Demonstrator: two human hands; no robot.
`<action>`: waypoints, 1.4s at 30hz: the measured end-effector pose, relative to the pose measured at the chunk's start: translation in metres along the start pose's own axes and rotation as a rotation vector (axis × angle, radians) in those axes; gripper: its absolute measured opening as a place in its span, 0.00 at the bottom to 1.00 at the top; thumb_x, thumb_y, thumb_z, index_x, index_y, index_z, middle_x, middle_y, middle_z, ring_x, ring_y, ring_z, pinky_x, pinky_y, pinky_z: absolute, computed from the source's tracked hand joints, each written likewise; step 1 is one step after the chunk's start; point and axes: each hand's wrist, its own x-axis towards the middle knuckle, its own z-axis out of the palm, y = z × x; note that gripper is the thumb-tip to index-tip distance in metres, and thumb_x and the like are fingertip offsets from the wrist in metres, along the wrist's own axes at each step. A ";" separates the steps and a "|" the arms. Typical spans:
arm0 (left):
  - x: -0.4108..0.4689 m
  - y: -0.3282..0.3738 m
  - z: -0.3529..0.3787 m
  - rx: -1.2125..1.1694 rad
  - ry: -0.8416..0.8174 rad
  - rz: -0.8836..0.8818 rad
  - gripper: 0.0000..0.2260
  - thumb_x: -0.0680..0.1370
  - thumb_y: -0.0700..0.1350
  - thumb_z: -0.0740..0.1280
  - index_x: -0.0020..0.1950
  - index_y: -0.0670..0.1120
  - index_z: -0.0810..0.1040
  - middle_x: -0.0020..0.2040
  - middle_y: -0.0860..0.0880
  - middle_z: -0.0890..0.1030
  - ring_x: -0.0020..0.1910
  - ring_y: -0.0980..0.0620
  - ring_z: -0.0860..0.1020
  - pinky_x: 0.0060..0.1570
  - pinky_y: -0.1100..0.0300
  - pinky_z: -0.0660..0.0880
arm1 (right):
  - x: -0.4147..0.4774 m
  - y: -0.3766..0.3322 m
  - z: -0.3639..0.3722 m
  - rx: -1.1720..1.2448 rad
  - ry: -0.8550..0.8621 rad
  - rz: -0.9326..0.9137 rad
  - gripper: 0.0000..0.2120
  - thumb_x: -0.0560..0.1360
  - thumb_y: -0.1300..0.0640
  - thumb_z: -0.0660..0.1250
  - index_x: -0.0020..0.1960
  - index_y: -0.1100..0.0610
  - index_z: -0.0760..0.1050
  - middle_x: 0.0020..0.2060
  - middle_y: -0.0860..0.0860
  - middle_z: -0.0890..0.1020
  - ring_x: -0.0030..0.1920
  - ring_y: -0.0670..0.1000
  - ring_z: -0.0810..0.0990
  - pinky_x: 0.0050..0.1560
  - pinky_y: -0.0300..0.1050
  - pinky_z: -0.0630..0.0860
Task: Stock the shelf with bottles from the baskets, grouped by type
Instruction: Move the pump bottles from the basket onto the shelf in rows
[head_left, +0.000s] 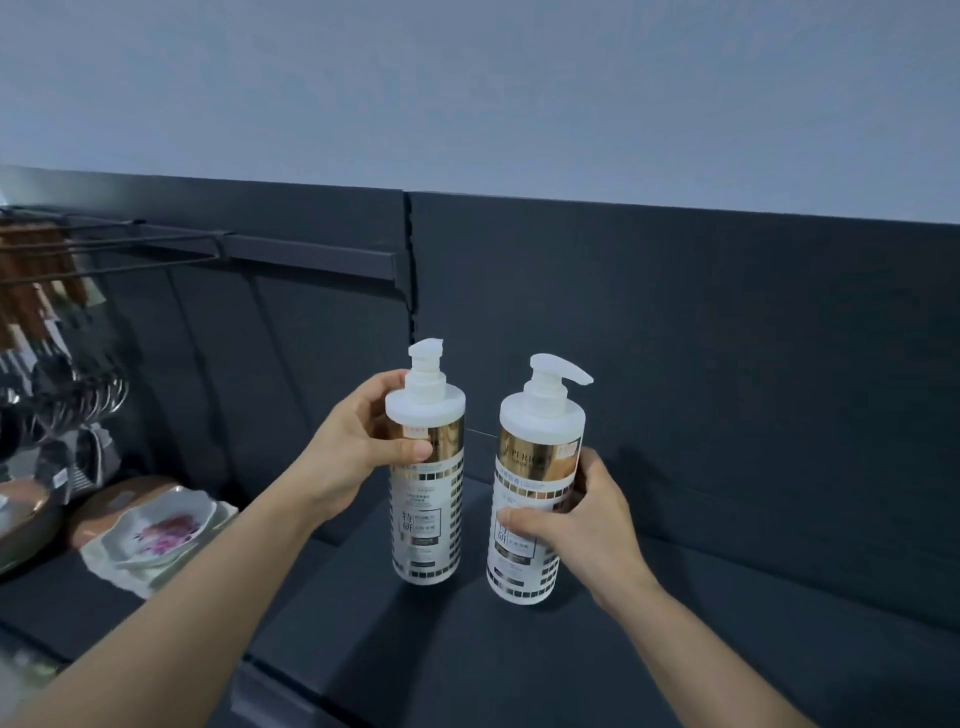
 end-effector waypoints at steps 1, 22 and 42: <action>0.008 -0.003 -0.001 0.001 -0.018 -0.008 0.35 0.57 0.41 0.78 0.63 0.49 0.75 0.54 0.49 0.82 0.52 0.51 0.80 0.51 0.58 0.77 | 0.005 0.002 0.000 -0.004 0.006 0.001 0.30 0.56 0.59 0.83 0.53 0.45 0.73 0.46 0.44 0.84 0.47 0.44 0.84 0.52 0.49 0.82; 0.115 -0.060 -0.033 -0.068 -0.223 -0.090 0.38 0.57 0.40 0.78 0.67 0.48 0.72 0.55 0.51 0.81 0.54 0.52 0.79 0.49 0.57 0.78 | 0.094 0.028 0.029 0.021 -0.010 0.080 0.29 0.61 0.67 0.80 0.55 0.48 0.74 0.45 0.44 0.86 0.46 0.42 0.84 0.48 0.43 0.81; 0.100 -0.100 -0.021 0.442 -0.048 -0.065 0.27 0.65 0.46 0.80 0.56 0.64 0.72 0.61 0.54 0.77 0.61 0.58 0.75 0.61 0.56 0.72 | 0.095 0.041 0.041 -0.372 0.222 -0.058 0.27 0.61 0.47 0.80 0.54 0.48 0.72 0.49 0.42 0.78 0.51 0.42 0.78 0.50 0.41 0.77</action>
